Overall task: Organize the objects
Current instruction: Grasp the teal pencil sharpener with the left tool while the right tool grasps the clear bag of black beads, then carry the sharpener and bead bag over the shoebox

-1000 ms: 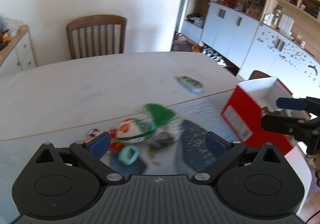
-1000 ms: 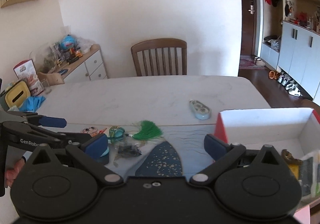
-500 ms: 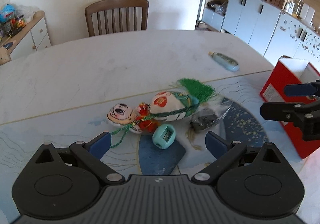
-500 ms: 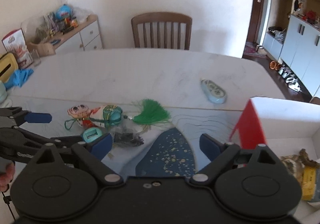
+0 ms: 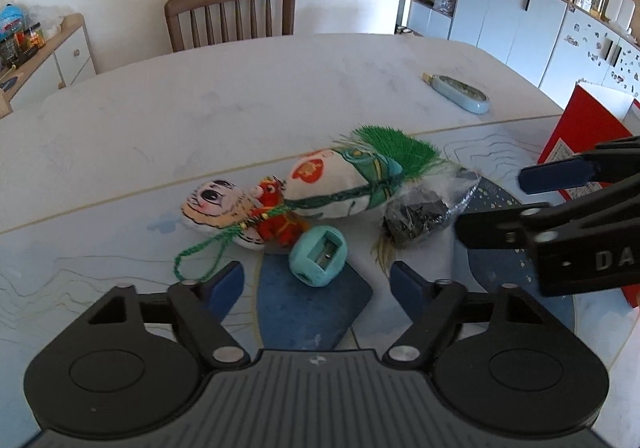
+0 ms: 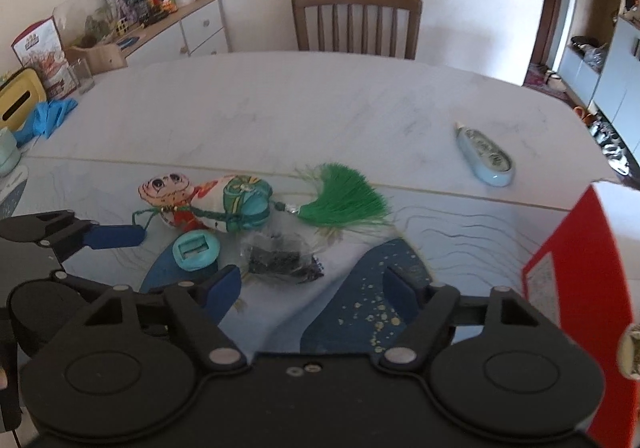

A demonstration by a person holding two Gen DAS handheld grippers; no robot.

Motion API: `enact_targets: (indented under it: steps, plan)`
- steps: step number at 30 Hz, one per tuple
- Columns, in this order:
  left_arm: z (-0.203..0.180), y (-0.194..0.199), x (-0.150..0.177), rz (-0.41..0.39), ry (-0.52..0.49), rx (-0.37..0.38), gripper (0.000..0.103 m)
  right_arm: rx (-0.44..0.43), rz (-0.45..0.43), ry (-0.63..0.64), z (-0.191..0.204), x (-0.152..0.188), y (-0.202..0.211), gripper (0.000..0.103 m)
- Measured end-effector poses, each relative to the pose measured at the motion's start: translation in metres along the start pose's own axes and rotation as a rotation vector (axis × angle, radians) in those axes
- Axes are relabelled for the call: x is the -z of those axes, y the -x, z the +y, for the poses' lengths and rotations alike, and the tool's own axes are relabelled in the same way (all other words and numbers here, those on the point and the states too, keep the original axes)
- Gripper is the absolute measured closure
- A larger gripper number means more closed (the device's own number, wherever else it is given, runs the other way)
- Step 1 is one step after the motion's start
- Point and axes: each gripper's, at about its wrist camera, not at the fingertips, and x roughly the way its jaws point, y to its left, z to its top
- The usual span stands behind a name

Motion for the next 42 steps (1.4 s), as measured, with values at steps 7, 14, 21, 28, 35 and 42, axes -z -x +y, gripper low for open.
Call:
enact_targets:
  steps: [7,14,21,28,35,42]
  plan:
    - [-0.003,-0.01,0.0,0.013,-0.006,-0.013,0.043,-0.04,0.026,0.002,0.003,-0.004,-0.015,0.032]
    - [-0.003,-0.015,-0.004,0.013,-0.006,-0.014,0.052,-0.059,0.037,-0.006,0.005,-0.01,-0.027,0.04]
    - [-0.003,-0.015,-0.007,0.013,-0.007,-0.018,0.068,-0.085,0.035,-0.002,0.007,-0.014,-0.032,0.057]
    - [-0.004,-0.015,-0.008,0.019,-0.014,-0.016,0.069,-0.097,0.029,-0.008,0.008,-0.015,-0.029,0.068]
    - [-0.008,-0.007,-0.007,0.013,-0.015,-0.003,0.069,-0.102,0.006,-0.041,0.002,-0.008,-0.014,0.071]
    - [-0.018,0.008,-0.007,0.008,-0.015,0.022,0.069,-0.104,-0.017,-0.089,-0.009,0.002,0.007,0.072]
